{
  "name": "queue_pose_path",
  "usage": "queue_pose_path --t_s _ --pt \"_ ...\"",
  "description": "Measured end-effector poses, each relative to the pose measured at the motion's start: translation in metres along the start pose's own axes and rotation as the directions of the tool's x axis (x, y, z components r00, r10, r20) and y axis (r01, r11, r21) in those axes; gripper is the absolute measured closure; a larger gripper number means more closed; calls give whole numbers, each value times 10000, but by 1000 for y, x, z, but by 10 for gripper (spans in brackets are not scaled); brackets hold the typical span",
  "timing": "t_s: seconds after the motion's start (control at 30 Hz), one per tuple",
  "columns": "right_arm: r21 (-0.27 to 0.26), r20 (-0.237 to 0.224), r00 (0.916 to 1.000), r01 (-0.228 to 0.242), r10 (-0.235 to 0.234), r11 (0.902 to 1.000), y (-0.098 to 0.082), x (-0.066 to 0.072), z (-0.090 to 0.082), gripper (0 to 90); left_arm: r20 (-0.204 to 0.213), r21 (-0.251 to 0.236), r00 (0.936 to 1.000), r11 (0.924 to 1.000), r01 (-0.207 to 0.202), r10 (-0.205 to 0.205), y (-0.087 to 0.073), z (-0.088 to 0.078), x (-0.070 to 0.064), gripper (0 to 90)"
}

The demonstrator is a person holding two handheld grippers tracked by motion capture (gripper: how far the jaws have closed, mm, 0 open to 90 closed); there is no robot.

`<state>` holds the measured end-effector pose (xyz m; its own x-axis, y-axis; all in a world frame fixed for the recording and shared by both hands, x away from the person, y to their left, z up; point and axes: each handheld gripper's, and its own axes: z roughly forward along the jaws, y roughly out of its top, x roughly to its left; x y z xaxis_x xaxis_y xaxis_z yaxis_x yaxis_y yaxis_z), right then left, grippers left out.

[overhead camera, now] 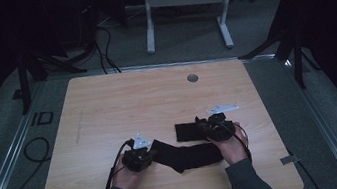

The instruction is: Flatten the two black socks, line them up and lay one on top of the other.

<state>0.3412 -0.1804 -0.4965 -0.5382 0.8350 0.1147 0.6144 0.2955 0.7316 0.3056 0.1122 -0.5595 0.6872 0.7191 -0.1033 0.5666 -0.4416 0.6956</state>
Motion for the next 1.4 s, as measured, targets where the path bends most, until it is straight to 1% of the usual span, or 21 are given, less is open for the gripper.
queue_pose_path --t_s 0.07,0.2,0.23,0.27,0.43,0.67,0.73,0.77,0.8,0.87,0.9,0.97,1.13,1.27,1.4 --pt "-53 163 9999 1 0 10000 -4 -3 -2 883 -21 28 10000 10000 -48 48 0 0 0 875" --pt "-71 268 9996 -118 120 9999 -7 -8 -3 883 -35 16 10000 10000 -46 46 0 0 -1 875" --pt "-78 288 9993 -252 254 9997 -10 -12 -5 883 -40 22 10000 10000 -54 54 0 0 -1 874" --pt "-113 309 9991 -283 286 9995 -11 -14 -5 883 -47 19 10000 10000 -62 62 0 0 -1 875" --pt "-317 364 9976 -581 592 9978 -14 -20 -11 883 -72 29 9999 10000 -81 81 1 0 -1 875" --pt "-556 572 9947 -828 860 9950 -14 -31 -20 882 -75 47 9999 9999 -93 93 1 0 -1 875" --pt "-538 766 9935 -802 842 9953 -15 -35 -22 882 -80 50 9999 9999 -99 100 1 0 -1 875" --pt "-436 787 9939 -736 768 9963 -16 -37 -23 882 -83 51 9999 9999 -102 102 1 0 -1 875" --pt "-334 903 9941 -571 599 9978 -16 -37 -23 882 -82 52 9999 9999 -99 100 1 0 -1 875" --pt "-193 1327 9909 -225 248 9996 -18 -37 -23 882 -92 52 9999 9999 -107 107 1 0 -1 875" --pt "-160 1406 9899 -177 198 9997 -19 -38 -23 882 -92 59 9999 9999 -107 107 1 0 -1 875" --pt "-197 1475 9888 -212 239 9996 -19 -39 -24 882 -80 69 9999 9999 -122 123 1 0 -1 875" --pt "-166 1950 9806 -154 183 9997 -20 -44 -29 882 -63 52 9999 9999 -98 98 1 0 -1 875" --pt "132 2634 9647 52 -85 9999 -23 -47 -28 882 -69 65 9999 9999 -109 110 1 0 -1 874" --pt "410 3067 9511 257 -370 9988 -23 -50 -28 881 -59 46 9999 9999 -93 93 1 0 -1 874"
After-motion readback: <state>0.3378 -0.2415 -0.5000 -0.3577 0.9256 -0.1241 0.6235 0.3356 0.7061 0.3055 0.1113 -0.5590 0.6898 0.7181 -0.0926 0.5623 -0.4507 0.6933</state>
